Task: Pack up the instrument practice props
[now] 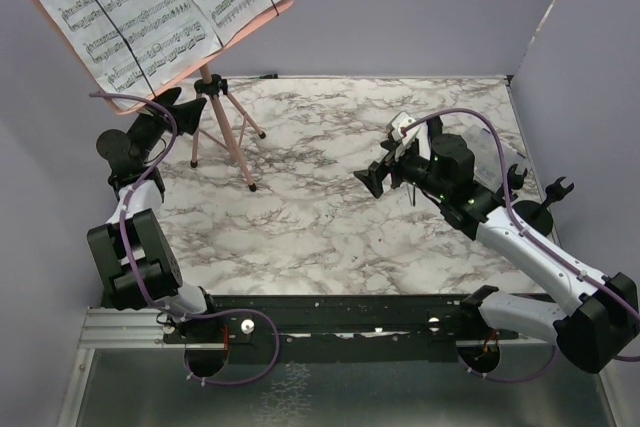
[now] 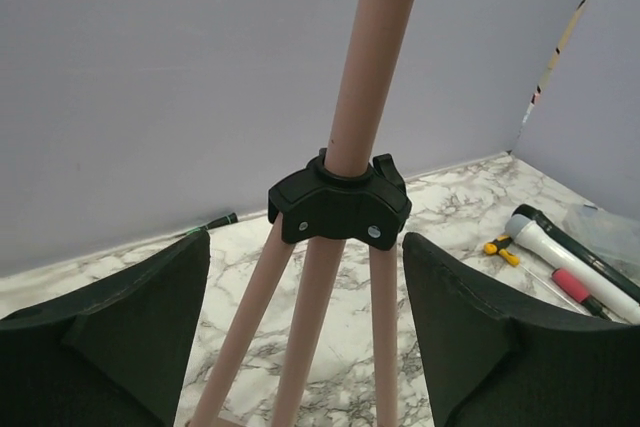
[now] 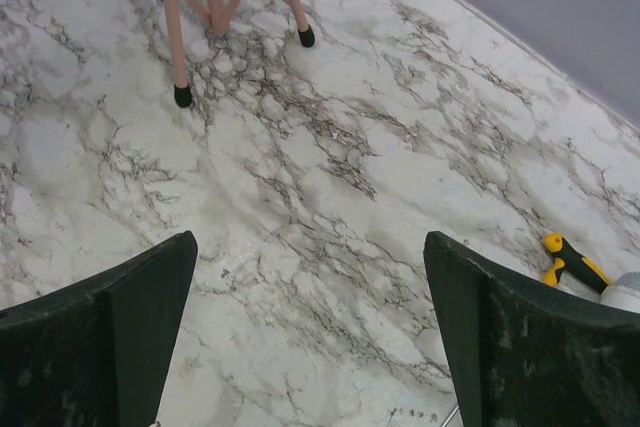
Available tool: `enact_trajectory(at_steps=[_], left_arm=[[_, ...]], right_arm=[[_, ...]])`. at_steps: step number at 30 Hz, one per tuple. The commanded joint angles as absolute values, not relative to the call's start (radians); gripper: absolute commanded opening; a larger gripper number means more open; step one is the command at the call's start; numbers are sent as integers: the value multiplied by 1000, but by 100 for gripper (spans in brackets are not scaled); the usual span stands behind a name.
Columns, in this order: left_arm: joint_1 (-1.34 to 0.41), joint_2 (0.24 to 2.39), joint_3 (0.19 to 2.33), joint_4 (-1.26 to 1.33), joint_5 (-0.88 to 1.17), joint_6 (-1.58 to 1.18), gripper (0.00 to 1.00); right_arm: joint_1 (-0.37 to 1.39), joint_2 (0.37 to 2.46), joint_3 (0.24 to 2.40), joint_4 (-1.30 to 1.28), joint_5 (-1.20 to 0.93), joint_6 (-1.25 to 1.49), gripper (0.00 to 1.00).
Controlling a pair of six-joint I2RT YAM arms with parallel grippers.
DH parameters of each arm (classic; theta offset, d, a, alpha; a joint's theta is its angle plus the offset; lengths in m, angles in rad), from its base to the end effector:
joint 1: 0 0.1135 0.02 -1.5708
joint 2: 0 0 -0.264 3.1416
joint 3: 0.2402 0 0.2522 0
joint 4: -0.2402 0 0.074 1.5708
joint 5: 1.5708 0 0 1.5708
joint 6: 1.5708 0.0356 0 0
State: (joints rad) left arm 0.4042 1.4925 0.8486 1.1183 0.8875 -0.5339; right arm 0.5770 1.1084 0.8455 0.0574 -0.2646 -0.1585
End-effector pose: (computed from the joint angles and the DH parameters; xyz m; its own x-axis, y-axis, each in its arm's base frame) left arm 0.3024 0.0993 0.3217 0.1651 -0.2788 -0.9460 0.5460 0.8247 -0.1477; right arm 0.2132 0.1499 0.3219 -0.0519 -0.2155 -0.9751 -0.7588 0.6433 -0.1018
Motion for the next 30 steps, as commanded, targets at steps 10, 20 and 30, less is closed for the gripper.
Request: enact_trajectory(at_steps=[10, 20, 30], left_arm=[[420, 1431, 728, 1224, 789, -580, 80], [153, 1246, 418, 1117, 371, -338, 78], [20, 1227, 447, 1018, 46, -221, 78]], right_arm=[[583, 1094, 832, 71, -289, -148, 100], [583, 1087, 804, 107, -299, -129, 100], [583, 1050, 785, 105, -283, -136, 100]])
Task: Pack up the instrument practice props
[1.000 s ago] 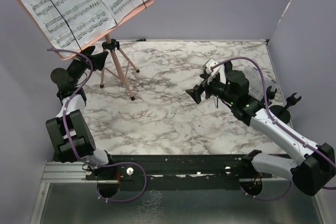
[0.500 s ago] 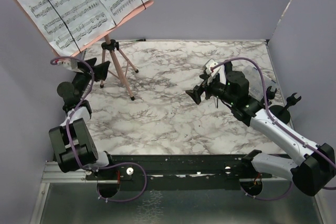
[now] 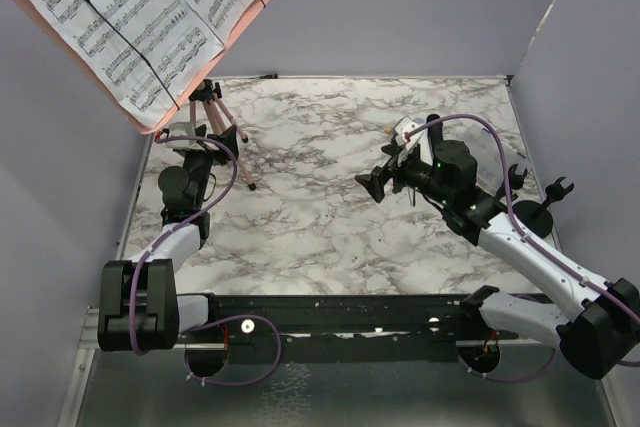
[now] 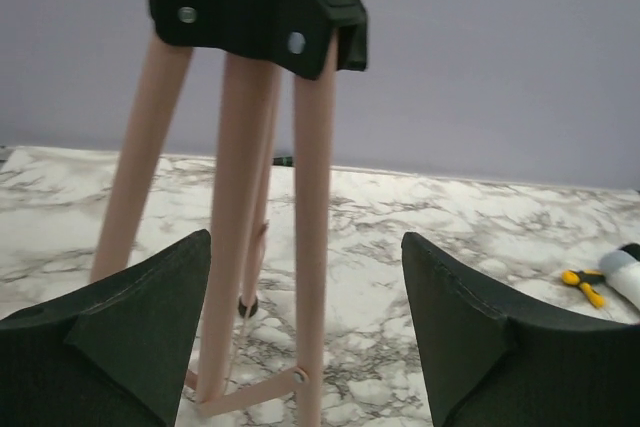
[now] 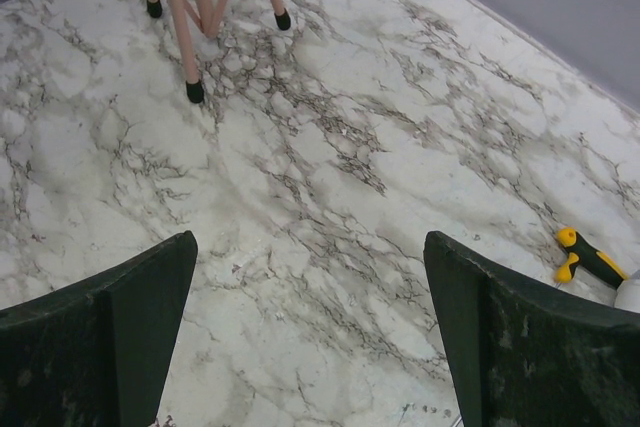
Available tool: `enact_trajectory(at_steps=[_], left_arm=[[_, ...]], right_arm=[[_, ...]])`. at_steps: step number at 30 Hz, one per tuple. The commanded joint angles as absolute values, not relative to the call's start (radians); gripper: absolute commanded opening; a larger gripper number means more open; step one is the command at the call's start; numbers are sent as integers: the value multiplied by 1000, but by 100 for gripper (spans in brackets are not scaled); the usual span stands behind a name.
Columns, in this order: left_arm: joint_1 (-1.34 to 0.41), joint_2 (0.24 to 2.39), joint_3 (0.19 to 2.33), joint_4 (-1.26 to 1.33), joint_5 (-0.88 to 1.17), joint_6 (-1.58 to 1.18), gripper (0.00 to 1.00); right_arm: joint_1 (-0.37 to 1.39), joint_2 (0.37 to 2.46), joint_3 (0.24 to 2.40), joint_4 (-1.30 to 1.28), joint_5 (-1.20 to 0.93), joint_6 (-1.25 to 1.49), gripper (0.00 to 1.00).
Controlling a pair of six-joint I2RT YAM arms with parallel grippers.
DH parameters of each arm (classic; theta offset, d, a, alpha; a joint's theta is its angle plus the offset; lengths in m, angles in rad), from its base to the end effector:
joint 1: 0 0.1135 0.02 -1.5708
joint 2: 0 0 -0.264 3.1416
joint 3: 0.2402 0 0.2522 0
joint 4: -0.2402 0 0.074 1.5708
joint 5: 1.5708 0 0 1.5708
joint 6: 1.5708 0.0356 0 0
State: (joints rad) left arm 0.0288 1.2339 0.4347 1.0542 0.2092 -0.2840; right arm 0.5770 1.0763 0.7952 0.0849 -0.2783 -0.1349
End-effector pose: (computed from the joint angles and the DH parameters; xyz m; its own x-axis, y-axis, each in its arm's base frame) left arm 0.2520 -0.0001 0.2564 0.1936 -0.2686 -0.9436 0.2365 0.9462 -0.2208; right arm 0.2066 0.1461 0.3145 -0.0610 -0.1940 -0.9791 -0.7655 0.6386 -0.0788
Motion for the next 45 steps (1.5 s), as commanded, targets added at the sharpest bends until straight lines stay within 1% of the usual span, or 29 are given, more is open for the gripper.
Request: enact_trajectory(at_steps=[1, 6, 8, 12, 15, 18, 20, 21, 22, 24, 26, 29, 32, 38, 45], left_arm=[[19, 1229, 442, 1017, 37, -223, 78], [2, 1252, 438, 1017, 19, -210, 77], [2, 1274, 454, 1017, 27, -208, 75], [-55, 1313, 484, 1017, 12, -213, 72], [-73, 1344, 504, 1017, 8, -225, 68], [-92, 1369, 515, 1017, 7, -247, 62], [-110, 1374, 514, 1015, -12, -254, 56], [-115, 1374, 513, 1010, -22, -259, 51], [-120, 1370, 510, 999, -28, -266, 46], [-129, 1355, 504, 971, -36, -280, 31], [-140, 1324, 494, 930, -37, -299, 21], [-157, 1272, 483, 865, -14, -333, 8], [-174, 1219, 471, 786, 22, -381, 1], [-219, 1146, 419, 752, 140, -485, 0], [-344, 1123, 386, 752, 225, -501, 0]], right_arm=[[583, 1048, 785, 104, -281, -138, 100], [583, 1049, 791, 97, -283, -138, 100], [583, 1054, 793, 98, -286, -137, 100], [584, 1064, 800, 97, -297, -132, 100], [583, 1066, 797, 99, -297, -132, 100], [583, 1066, 793, 102, -296, -130, 100], [583, 1069, 793, 101, -295, -130, 100], [583, 1070, 794, 101, -292, -132, 100], [583, 1071, 795, 100, -291, -132, 100], [583, 1073, 798, 98, -288, -134, 100], [583, 1075, 801, 95, -284, -136, 100], [583, 1081, 806, 94, -275, -139, 100], [583, 1096, 820, 96, -273, -139, 100], [584, 1175, 869, 164, -300, -95, 100], [583, 1314, 982, 273, -387, -46, 99]])
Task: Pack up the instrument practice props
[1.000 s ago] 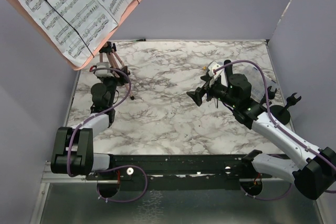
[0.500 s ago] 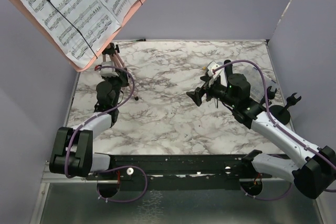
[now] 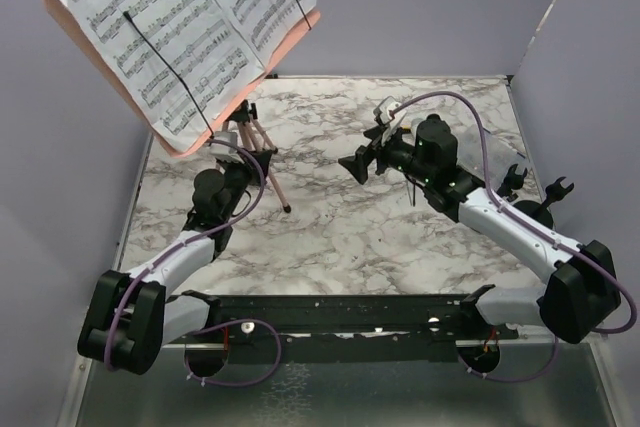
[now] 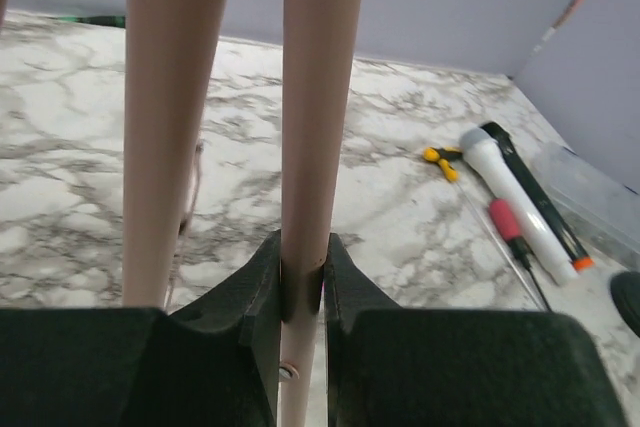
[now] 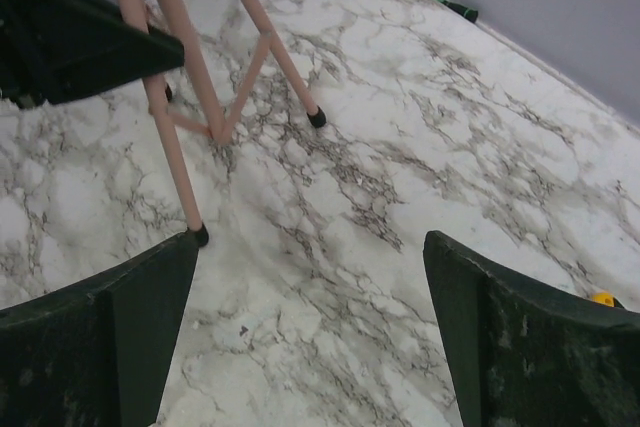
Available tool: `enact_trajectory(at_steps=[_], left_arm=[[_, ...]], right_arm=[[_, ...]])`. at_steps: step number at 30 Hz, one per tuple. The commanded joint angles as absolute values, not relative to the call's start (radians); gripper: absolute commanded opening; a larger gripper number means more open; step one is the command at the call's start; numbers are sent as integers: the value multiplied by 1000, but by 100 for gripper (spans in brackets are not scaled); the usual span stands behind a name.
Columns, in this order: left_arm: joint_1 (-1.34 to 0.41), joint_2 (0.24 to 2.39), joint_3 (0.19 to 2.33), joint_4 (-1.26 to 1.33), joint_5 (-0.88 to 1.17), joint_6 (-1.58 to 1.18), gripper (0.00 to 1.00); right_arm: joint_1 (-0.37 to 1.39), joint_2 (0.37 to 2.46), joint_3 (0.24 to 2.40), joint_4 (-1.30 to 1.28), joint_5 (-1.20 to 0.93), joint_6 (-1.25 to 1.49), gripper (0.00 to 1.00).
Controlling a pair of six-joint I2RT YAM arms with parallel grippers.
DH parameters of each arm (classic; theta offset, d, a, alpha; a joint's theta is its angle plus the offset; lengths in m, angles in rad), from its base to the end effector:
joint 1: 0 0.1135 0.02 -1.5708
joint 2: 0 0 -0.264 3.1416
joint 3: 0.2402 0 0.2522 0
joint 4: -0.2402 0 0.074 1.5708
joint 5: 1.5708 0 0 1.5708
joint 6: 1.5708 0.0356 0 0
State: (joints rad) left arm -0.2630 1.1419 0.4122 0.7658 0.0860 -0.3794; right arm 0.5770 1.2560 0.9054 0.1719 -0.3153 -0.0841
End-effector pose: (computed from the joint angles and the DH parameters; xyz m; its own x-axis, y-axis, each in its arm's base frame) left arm 0.2331 -0.0659 0.2390 -0.0943 -0.3568 -0.9294 0.3305 0.8694 -0.3672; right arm 0.2413 0.1702 0.3176 -0.0834 -0.1496 -0.9852 -0.7841 0.6200 -0.0277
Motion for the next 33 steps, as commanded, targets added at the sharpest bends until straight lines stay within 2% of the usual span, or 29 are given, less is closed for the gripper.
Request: enact_trajectory(at_steps=[1, 12, 22, 33], left_arm=[[-358, 1123, 385, 752, 237, -507, 0], [-515, 1151, 385, 786, 315, -542, 0], [-628, 1245, 392, 903, 377, -579, 0], [-663, 1289, 410, 930, 440, -611, 0]], right_arm=[[584, 1330, 999, 283, -393, -42, 99], [583, 1443, 1106, 371, -463, -3, 97], [614, 1517, 1149, 570, -563, 149, 94], [633, 1543, 1125, 713, -624, 214, 91]])
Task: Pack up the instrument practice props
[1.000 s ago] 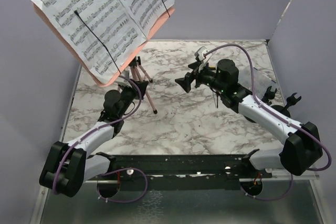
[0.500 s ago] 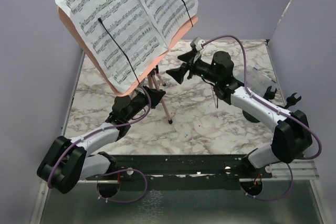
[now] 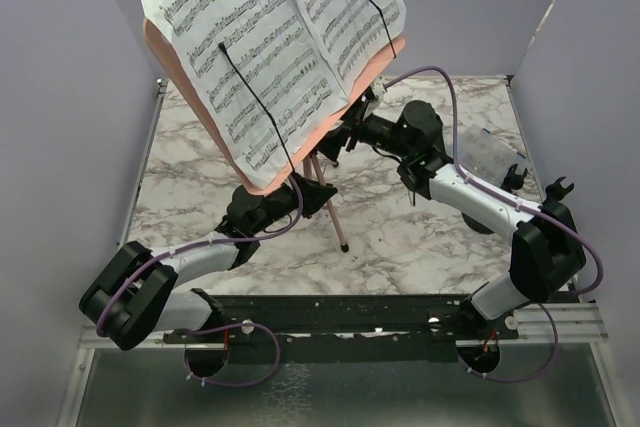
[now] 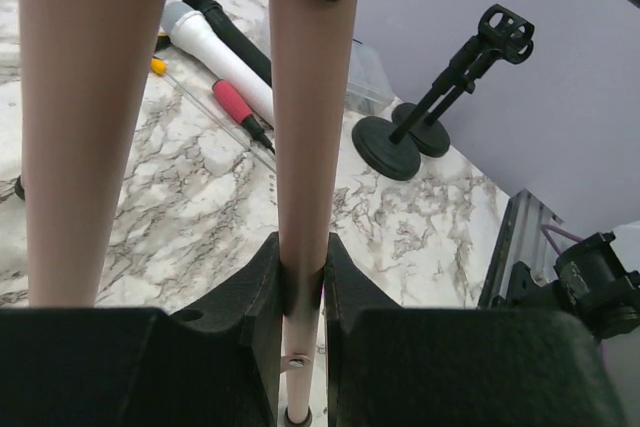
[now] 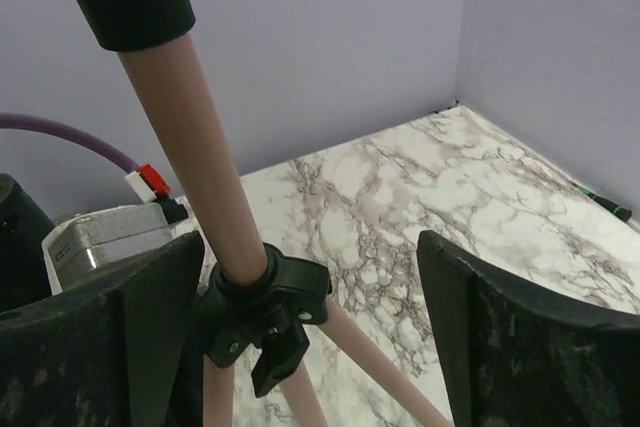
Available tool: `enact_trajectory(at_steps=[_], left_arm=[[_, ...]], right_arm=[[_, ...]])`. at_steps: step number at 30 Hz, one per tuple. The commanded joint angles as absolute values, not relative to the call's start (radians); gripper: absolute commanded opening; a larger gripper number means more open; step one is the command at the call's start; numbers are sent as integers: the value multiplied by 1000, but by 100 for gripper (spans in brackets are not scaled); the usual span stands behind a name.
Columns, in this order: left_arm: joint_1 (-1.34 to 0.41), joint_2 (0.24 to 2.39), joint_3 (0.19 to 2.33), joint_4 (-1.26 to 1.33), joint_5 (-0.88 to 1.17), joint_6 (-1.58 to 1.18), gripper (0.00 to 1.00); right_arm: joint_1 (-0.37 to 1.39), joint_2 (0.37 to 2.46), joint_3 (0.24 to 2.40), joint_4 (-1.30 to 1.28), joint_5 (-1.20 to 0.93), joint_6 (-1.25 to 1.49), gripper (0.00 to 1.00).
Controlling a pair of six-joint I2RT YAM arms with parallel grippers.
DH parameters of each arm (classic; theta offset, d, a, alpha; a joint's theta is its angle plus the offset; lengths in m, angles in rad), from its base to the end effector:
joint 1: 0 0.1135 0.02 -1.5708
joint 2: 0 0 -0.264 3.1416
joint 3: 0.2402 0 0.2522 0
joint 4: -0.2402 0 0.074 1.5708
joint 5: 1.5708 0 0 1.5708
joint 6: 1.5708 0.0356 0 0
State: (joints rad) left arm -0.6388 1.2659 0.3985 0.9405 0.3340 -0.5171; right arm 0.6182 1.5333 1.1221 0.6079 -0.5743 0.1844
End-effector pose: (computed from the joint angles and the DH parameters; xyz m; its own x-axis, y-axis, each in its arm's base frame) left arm 0.1956 -0.1598 0.2252 -0.3573 -0.3164 -0.8788 0.7468 0.4683 -0.4722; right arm 0.2826 0.2247 0.3547 -0.0123 0.1802 -0.9836 -0.9343 0.3483 0.0755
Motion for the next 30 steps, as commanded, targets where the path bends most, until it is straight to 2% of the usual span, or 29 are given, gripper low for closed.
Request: enact_trajectory(at_steps=[1, 7, 11, 14, 19, 20, 30], left_arm=[[-666, 1293, 412, 930, 445, -611, 0], [-679, 1294, 417, 930, 453, -618, 0], [-681, 1286, 413, 924, 457, -623, 0], [-680, 1270, 419, 886, 453, -598, 0], [-665, 1253, 441, 808, 464, -548, 0], [-659, 1256, 447, 799, 477, -542, 0], [-535, 1343, 577, 744, 662, -468, 0]], right_arm=[[637, 1549, 1126, 719, -627, 217, 90], [656, 1590, 1123, 753, -629, 210, 84], [658, 1613, 1119, 766, -620, 186, 71], [658, 1617, 1111, 739, -581, 125, 50], [658, 1567, 1057, 707, -446, 12, 5], [658, 1556, 1049, 695, -416, -24, 1], [658, 1473, 927, 760, -28, -125, 0]])
